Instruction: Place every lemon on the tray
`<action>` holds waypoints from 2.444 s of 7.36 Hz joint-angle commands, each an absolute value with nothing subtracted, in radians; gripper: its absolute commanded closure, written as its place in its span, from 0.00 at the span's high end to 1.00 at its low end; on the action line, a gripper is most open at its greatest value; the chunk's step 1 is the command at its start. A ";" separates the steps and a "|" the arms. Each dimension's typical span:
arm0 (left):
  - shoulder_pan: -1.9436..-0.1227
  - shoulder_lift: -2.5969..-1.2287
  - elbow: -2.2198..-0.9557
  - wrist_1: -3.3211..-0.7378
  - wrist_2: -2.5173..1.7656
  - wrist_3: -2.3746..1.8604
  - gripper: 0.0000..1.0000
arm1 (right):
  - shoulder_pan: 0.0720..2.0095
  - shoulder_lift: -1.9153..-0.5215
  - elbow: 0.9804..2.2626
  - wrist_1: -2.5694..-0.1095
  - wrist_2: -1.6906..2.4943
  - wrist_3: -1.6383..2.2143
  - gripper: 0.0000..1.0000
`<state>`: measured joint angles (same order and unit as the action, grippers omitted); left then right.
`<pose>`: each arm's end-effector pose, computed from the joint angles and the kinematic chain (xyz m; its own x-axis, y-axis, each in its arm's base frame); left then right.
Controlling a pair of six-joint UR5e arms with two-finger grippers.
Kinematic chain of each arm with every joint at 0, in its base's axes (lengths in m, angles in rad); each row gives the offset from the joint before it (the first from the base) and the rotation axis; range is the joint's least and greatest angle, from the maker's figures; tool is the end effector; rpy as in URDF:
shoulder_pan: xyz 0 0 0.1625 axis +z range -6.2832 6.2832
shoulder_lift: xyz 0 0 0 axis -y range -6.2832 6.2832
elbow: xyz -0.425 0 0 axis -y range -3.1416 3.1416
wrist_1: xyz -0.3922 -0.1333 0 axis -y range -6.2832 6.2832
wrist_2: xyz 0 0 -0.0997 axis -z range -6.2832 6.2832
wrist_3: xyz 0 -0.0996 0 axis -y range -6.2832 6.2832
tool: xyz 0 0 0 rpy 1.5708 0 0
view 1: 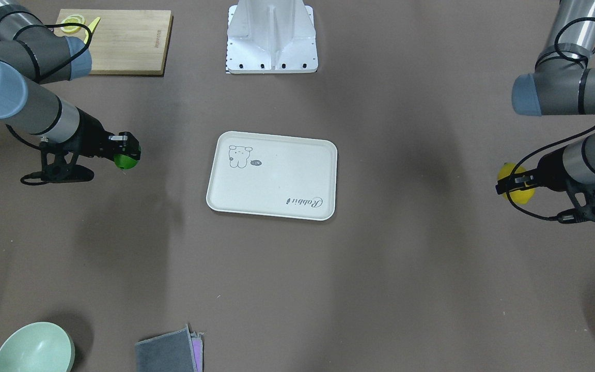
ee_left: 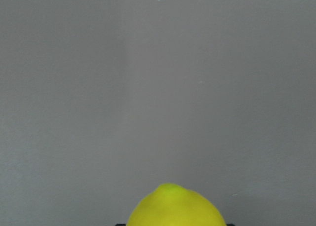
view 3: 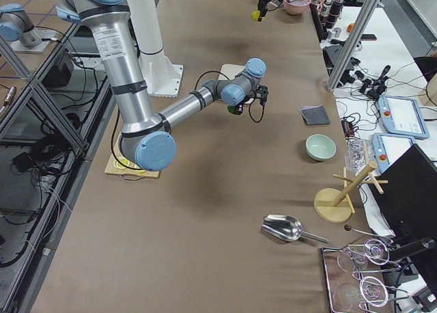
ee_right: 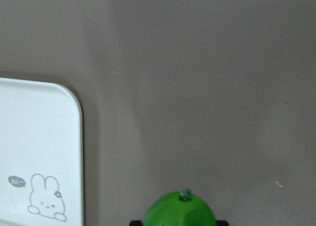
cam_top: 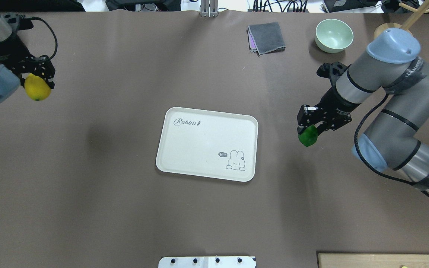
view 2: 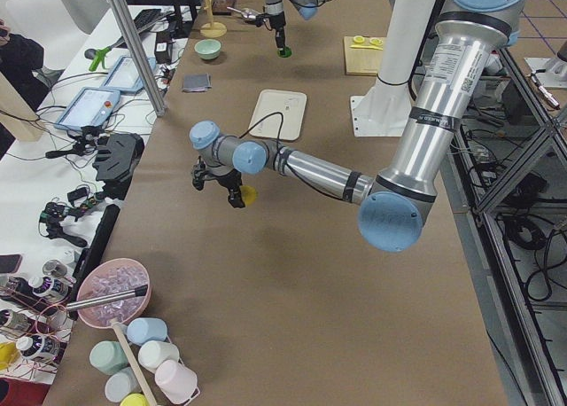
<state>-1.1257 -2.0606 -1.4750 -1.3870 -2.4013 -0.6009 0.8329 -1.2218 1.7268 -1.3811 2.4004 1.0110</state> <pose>0.2361 -0.6337 0.4319 0.6855 -0.1448 -0.7135 -0.0406 0.9709 -0.2361 -0.3649 -0.4903 0.3600 0.5345 0.0549 0.8434 0.1203 0.9828 -0.1403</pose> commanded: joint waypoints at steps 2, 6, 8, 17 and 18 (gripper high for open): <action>-1.056 -2.258 -1.379 -1.325 -2.399 -0.734 0.00 | 0.783 -1.041 1.599 -1.379 2.392 1.103 0.31; -0.931 -2.380 -1.387 -1.351 -2.347 -1.025 0.00 | 0.721 -0.856 1.415 -1.376 2.333 1.114 0.31; -0.869 -2.410 -1.402 -1.403 -2.312 -1.173 0.00 | 0.687 -0.827 1.378 -1.371 2.303 1.114 0.31; -0.578 -2.378 -1.428 -1.603 -2.043 -1.422 0.03 | 0.841 -1.023 1.436 -1.246 2.405 1.081 1.00; -0.568 -2.361 -1.428 -1.621 -2.040 -1.420 0.23 | 0.845 -1.047 1.436 -1.217 2.407 1.081 1.00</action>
<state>-0.5816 -2.3785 -1.4306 -1.5990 -2.0480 -1.4168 0.8353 -1.0155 1.4346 -1.2504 2.3968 1.0825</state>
